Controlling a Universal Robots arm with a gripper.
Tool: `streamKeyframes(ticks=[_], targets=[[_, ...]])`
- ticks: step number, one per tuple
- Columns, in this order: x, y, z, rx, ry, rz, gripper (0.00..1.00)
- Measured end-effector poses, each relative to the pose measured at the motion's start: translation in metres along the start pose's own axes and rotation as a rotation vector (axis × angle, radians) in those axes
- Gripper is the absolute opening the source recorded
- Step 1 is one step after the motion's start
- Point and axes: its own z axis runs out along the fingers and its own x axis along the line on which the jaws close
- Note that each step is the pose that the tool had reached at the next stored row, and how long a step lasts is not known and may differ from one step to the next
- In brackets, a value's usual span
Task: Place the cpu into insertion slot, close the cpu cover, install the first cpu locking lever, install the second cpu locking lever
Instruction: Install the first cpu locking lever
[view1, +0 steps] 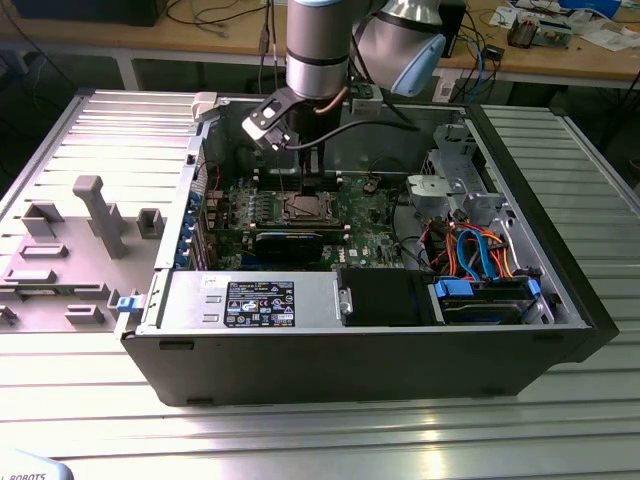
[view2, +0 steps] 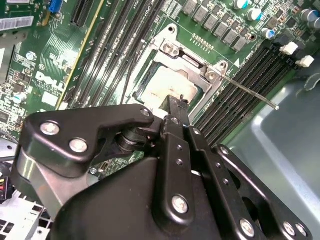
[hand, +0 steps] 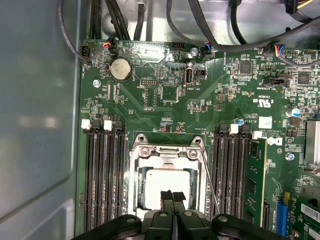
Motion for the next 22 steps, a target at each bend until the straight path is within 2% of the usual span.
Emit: streamKeyframes(ticks=[9,13,15,16,21,22], targets=[[-0.0001,-0.0001,-0.0076,0.0002,-0.0004,0.0,0.11],[-0.0002,-0.0001,-0.0171,0.0001,-0.0004,0.0,0.11],[-0.0003,-0.0002,-0.024,0.0002,-0.0008,0.0,0.11],[-0.0003,-0.0001,-0.0252,0.0001,-0.0011,0.0,0.11],[-0.0003,-0.0002,-0.0252,0.0002,-0.0018,-0.003,0.11],[-0.0003,-0.0002,-0.0252,0.0001,-0.0019,-0.018,0.11]])
